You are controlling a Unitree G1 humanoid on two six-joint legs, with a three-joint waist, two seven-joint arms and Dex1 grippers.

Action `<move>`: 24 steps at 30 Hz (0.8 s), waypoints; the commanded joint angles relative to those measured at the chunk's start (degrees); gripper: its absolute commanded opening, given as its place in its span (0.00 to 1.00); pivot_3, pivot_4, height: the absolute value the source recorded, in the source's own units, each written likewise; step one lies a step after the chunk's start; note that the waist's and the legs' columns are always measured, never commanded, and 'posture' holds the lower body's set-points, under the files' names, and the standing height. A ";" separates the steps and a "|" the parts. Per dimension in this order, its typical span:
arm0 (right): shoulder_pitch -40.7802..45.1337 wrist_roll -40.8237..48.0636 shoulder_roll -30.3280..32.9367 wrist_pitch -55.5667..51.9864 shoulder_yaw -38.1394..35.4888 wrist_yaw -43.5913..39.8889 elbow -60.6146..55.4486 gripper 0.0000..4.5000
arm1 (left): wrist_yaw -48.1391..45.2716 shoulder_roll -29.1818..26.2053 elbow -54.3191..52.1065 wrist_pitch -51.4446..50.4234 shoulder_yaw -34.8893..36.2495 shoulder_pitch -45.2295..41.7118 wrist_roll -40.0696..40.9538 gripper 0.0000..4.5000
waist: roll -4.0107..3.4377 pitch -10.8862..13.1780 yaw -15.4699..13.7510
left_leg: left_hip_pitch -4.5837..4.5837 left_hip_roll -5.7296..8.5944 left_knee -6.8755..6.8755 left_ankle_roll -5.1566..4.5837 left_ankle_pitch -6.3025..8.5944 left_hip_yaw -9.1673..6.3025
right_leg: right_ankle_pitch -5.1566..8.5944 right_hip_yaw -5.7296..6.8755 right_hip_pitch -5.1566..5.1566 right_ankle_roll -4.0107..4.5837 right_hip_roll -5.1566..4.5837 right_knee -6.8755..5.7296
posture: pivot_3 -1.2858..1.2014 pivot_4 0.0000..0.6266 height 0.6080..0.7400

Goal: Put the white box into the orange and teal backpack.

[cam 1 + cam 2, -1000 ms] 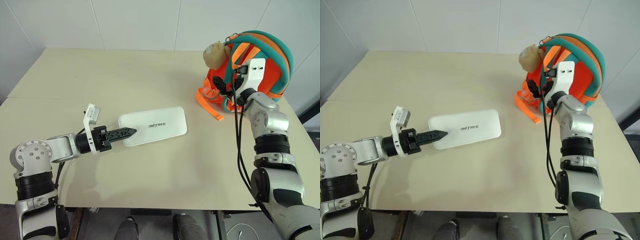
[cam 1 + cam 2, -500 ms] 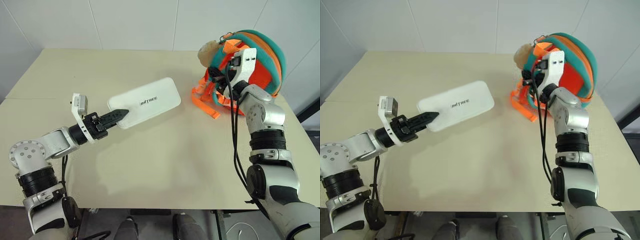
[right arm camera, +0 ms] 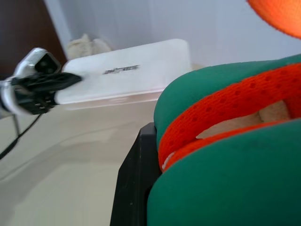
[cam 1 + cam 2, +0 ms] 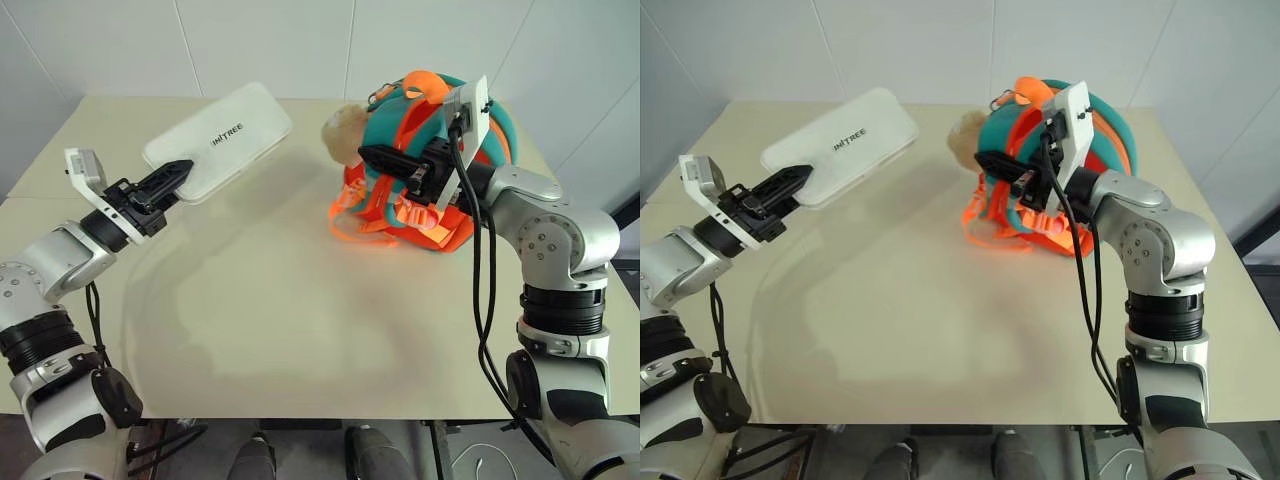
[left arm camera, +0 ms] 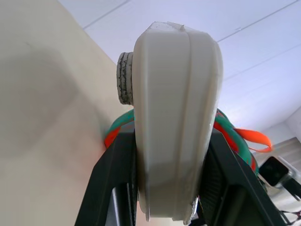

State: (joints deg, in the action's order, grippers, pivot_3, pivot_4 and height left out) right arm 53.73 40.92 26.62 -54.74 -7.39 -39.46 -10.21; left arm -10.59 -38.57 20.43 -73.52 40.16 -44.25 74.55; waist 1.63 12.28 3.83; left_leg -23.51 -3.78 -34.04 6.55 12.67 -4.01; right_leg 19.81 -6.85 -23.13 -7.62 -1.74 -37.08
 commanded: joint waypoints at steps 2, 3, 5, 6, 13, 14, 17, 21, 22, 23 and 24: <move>1.38 12.80 0.52 -6.67 -4.32 -0.38 -8.26 0.00 | -7.69 -5.81 2.19 2.96 -1.51 -0.72 -4.07 0.28 | 0.00 0.00 0.12 | -0.16 0.00 0.01 0.05 -0.03 0.01 | 0.02 -0.01 -0.24 0.03 0.00 -0.09 | 0.52 0.24 1.00; 0.89 14.91 1.04 -7.91 -4.07 -1.05 -9.54 0.00 | -9.38 -6.63 2.71 3.46 -2.38 -0.81 -5.19 0.28 | 0.00 0.00 0.06 | -0.23 0.00 0.01 0.09 -0.05 0.01 | 0.02 0.00 -0.32 0.04 0.00 -0.13 | 0.52 0.24 1.00; 0.15 17.71 1.88 -9.32 -3.59 -1.59 -11.50 0.00 | -11.85 -7.71 3.61 4.04 -3.55 -1.09 -6.84 0.28 | 0.00 0.00 -0.20 | -0.35 0.00 -0.01 0.10 -0.06 0.01 | 0.03 0.02 -0.45 0.06 0.00 -0.16 | 0.52 0.24 1.00; 0.10 19.39 2.07 -9.92 -3.71 -1.39 -12.11 0.00 | -12.81 -8.10 4.05 4.13 -3.98 -1.32 -7.44 0.28 | 0.00 0.00 -0.34 | -0.42 0.00 -0.03 0.10 -0.06 0.00 | 0.03 0.04 -0.49 0.06 0.00 -0.17 | 0.52 0.24 1.00; 1.28 30.04 3.95 -12.70 -2.70 -1.28 -15.14 0.00 | -19.49 -10.09 5.44 5.05 -7.58 -1.99 -12.39 0.28 | 0.00 0.00 -0.44 | -0.58 0.00 -0.16 0.07 -0.07 -0.02 | 0.04 0.07 -0.63 0.07 0.00 -0.30 | 0.52 0.24 1.00; 1.11 30.63 4.48 -12.67 -2.35 -1.49 -15.34 0.00 | -20.22 -10.19 5.62 5.12 -7.84 -2.09 -12.95 0.28 | 0.00 0.00 -0.43 | -0.58 0.00 -0.15 0.07 -0.07 -0.02 | 0.05 0.07 -0.64 0.08 0.00 -0.30 | 0.52 0.24 1.00; 0.26 30.72 7.09 -12.53 -0.65 -3.49 -16.19 0.00 | -23.87 -10.92 5.23 6.09 -9.64 -1.78 -15.26 0.28 | 0.01 0.00 -0.42 | -0.58 0.00 -0.15 0.04 -0.06 -0.02 | 0.06 0.08 -0.64 0.09 0.00 -0.30 | 0.52 0.24 1.00; -0.40 28.49 12.47 -11.45 1.70 -9.13 -17.22 0.00 | -33.15 -13.57 1.77 8.80 -13.13 1.11 -18.27 0.28 | 0.01 0.00 -0.45 | -0.60 0.00 -0.18 -0.15 0.04 -0.02 | 0.06 0.09 -0.65 0.09 0.00 -0.32 | 0.52 0.24 1.00; -0.36 28.43 13.56 -11.19 1.79 -10.22 -17.15 0.00 | -35.09 -14.31 1.50 9.24 -13.57 1.71 -18.78 0.28 | 0.00 0.00 -0.43 | -0.59 0.00 -0.18 -0.16 0.05 -0.02 | 0.06 0.09 -0.65 0.09 0.00 -0.31 | 0.52 0.24 1.00; -0.35 28.35 14.32 -10.94 1.87 -11.01 -17.08 0.00 | -36.57 -14.83 1.35 9.62 -13.91 2.12 -19.20 0.28 | 0.00 0.00 -0.41 | -0.59 0.00 -0.18 -0.17 0.05 -0.02 | 0.06 0.09 -0.65 0.10 0.00 -0.32 | 0.52 0.24 1.00; -0.41 27.90 14.98 -10.43 1.87 -12.11 -16.32 0.00 | -38.46 -15.45 0.82 10.12 -14.15 2.78 -19.53 0.28 | 0.00 0.00 -0.41 | -0.58 0.00 -0.18 -0.18 0.06 -0.02 | 0.07 0.09 -0.66 0.11 0.00 -0.33 | 0.52 0.24 1.00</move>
State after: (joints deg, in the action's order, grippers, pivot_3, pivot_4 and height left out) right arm 52.97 68.64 40.72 -67.35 -4.68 -49.39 -25.45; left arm -45.41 -52.00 23.63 -65.13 25.36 -41.53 55.15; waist 1.64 12.28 3.42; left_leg -24.09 -3.81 -34.22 6.34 12.75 -4.03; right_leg 19.89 -6.75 -23.80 -7.49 -1.74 -37.42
